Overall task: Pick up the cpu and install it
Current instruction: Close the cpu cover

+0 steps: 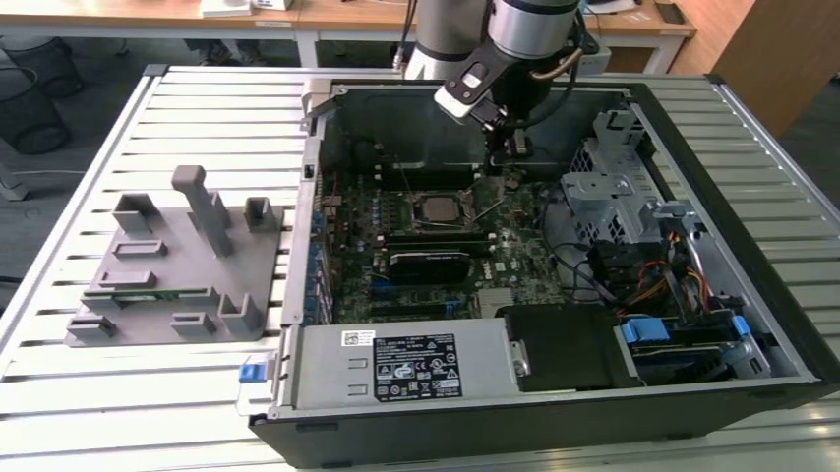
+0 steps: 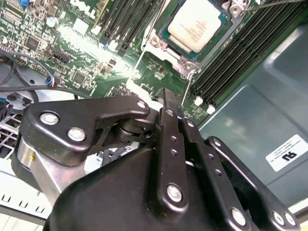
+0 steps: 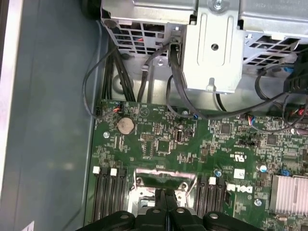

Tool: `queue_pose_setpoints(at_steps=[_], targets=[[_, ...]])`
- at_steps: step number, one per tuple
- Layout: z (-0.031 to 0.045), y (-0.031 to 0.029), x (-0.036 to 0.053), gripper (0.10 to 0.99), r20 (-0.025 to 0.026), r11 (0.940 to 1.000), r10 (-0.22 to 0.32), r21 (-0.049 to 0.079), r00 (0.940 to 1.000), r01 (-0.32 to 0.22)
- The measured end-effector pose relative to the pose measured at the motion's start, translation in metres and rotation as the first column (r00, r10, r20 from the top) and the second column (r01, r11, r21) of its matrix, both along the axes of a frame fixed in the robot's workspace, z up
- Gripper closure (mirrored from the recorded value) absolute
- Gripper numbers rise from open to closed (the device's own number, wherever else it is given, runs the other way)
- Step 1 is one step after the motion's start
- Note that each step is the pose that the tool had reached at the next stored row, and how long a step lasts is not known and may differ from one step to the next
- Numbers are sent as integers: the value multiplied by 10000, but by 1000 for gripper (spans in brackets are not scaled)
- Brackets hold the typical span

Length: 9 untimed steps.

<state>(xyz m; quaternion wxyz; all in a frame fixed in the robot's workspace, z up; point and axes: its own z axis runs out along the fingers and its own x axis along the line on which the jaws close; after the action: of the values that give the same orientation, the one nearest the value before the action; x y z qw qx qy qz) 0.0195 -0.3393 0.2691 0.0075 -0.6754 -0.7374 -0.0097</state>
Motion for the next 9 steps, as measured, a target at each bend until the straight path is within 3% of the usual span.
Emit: queue_pose_setpoints(at_steps=[9], targets=[[-26, 5, 112, 980, 1, 10000, 0, 3, 10000, 0]])
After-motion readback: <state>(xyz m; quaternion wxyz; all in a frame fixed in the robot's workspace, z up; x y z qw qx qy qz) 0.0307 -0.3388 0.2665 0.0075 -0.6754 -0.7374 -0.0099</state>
